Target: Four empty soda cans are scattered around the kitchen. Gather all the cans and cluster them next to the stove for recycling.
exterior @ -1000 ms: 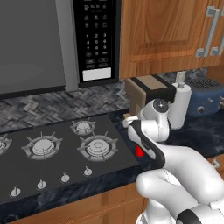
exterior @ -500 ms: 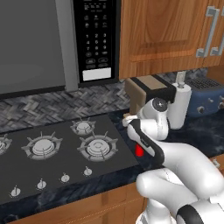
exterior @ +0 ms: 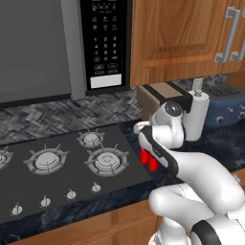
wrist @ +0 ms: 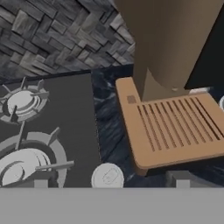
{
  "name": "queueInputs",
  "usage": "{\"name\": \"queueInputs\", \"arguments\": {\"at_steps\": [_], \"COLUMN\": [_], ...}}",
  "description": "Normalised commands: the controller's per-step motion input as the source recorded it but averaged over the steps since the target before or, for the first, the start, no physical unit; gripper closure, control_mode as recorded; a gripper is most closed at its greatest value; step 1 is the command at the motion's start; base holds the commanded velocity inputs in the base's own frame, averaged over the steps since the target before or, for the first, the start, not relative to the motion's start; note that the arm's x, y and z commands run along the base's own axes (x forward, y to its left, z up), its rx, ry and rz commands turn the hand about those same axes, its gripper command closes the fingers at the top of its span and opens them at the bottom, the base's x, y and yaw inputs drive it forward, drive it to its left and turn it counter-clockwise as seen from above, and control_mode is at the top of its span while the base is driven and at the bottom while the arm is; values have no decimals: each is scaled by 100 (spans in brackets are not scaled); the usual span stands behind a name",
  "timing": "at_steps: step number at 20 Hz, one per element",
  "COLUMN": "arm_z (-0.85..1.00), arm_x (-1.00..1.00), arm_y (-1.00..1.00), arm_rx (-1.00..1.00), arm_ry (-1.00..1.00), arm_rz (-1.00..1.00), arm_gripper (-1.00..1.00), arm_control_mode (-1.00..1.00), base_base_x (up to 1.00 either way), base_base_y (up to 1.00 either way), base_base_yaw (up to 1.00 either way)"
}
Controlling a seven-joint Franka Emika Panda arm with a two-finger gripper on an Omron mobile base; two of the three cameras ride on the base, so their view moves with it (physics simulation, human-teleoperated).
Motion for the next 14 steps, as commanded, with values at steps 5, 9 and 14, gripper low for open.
{"name": "queueInputs", "arguments": {"at_steps": [5,9,14], "arm_z": [64,74,48], "arm_x": [-7,-46,-92], "arm_y": [-3,-12,-12], "arm_rx": [4,7,3], "arm_ry": [7,6,9], "arm_rz": [-9,-5,-1], "arm_gripper": [-100,-100,-100], "arm_control_mode": [-100,-100,-100], "base_base_x": [0,0,0], "base_base_y": [0,0,0], "base_base_yaw": [0,0,0]}}
